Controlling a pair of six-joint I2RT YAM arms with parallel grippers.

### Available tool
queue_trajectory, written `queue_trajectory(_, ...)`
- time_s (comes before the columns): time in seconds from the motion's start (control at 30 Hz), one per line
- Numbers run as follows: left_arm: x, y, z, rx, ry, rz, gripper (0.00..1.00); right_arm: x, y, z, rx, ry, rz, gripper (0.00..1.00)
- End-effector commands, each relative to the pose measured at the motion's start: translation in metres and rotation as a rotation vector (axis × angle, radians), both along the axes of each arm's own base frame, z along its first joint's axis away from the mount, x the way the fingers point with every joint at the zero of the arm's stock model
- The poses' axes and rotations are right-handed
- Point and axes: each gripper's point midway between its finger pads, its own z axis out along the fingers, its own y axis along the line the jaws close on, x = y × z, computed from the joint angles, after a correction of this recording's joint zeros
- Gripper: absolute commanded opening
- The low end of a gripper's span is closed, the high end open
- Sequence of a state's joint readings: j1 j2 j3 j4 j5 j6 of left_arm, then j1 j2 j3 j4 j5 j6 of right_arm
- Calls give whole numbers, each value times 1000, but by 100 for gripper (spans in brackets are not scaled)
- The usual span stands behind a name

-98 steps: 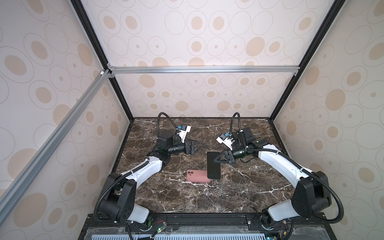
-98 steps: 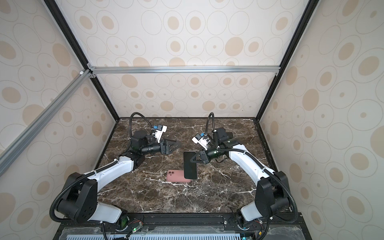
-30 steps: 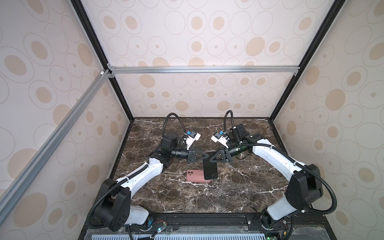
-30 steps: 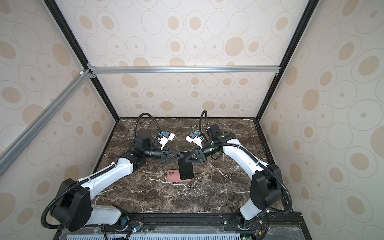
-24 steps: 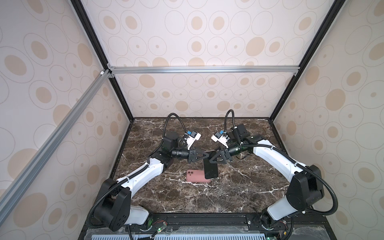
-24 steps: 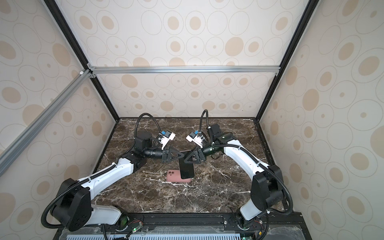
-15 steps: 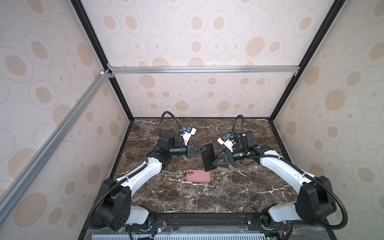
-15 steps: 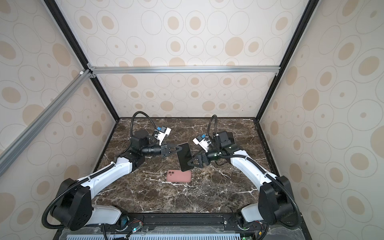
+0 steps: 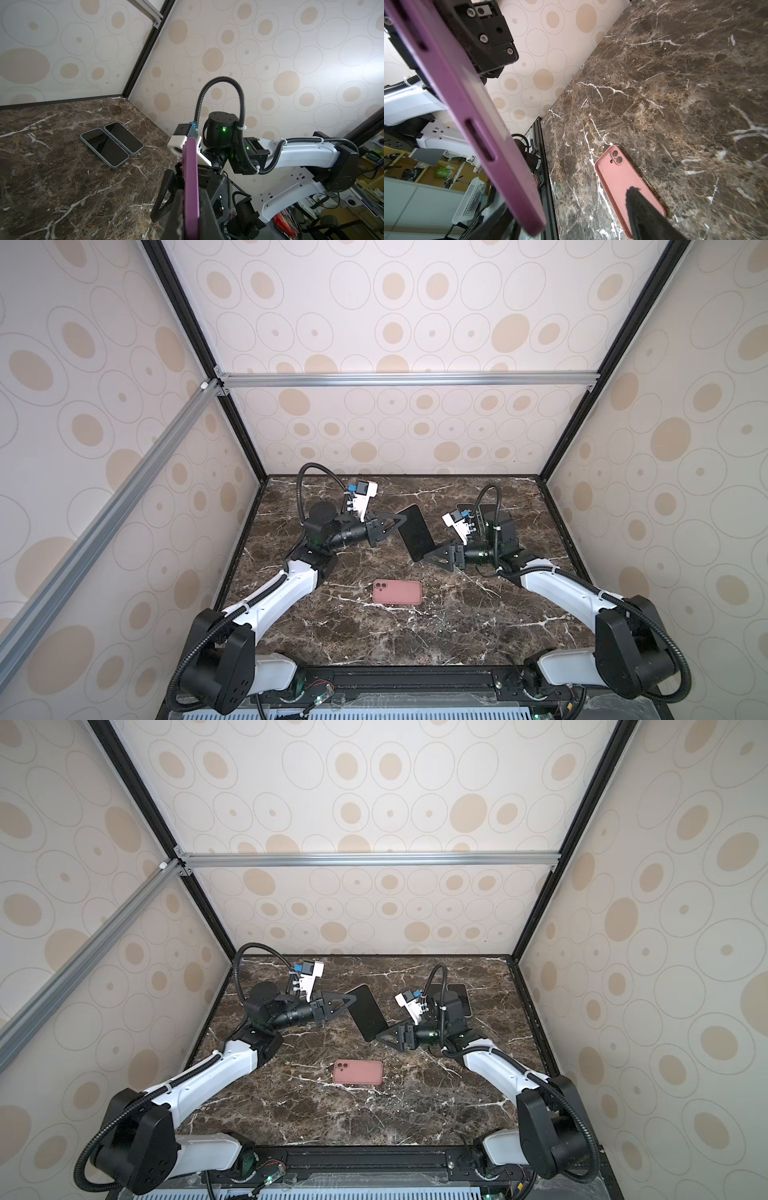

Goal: Put the phone into the phone case

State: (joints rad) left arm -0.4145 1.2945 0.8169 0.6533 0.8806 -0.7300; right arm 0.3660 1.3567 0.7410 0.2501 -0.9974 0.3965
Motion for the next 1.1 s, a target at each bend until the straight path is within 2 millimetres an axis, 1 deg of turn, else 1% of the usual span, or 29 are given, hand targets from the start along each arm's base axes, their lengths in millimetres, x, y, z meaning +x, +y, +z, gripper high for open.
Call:
queue_trajectory(0.0, -1, 17, 50, -147, -107, 92, 0, 6, 4, 39, 132, -99, -19, 72)
queue_trajectory(0.1, -3, 28, 58, -228, -111, 142, 0, 9, 6, 50, 185, -118, -26, 66)
queue_trajectory(0.17, -2, 34, 61, -262, -108, 174, 0, 9, 11, 57, 209, -130, -18, 65)
queue_trajectory(0.3, 0, 42, 63, -303, -98, 221, 0, 6, 24, 66, 238, -154, 11, 64)
queue_trajectory(0.4, -1, 50, 68, -343, -105, 258, 0, 7, 32, 72, 262, -170, 22, 62)
queue_trajectory(0.67, -4, 75, 81, -429, -143, 375, 0, 9, 42, 93, 364, -199, 34, 54)
queue_trajectory(0.77, -8, 78, 83, -458, -150, 376, 0, 9, 47, 103, 394, -211, 48, 50)
queue_trajectory(1.0, -12, 83, 88, -512, -158, 371, 0, 12, 58, 122, 471, -233, 68, 48)
queue_trajectory(1.07, -14, 86, 89, -528, -165, 376, 0, 14, 59, 128, 499, -237, 70, 45)
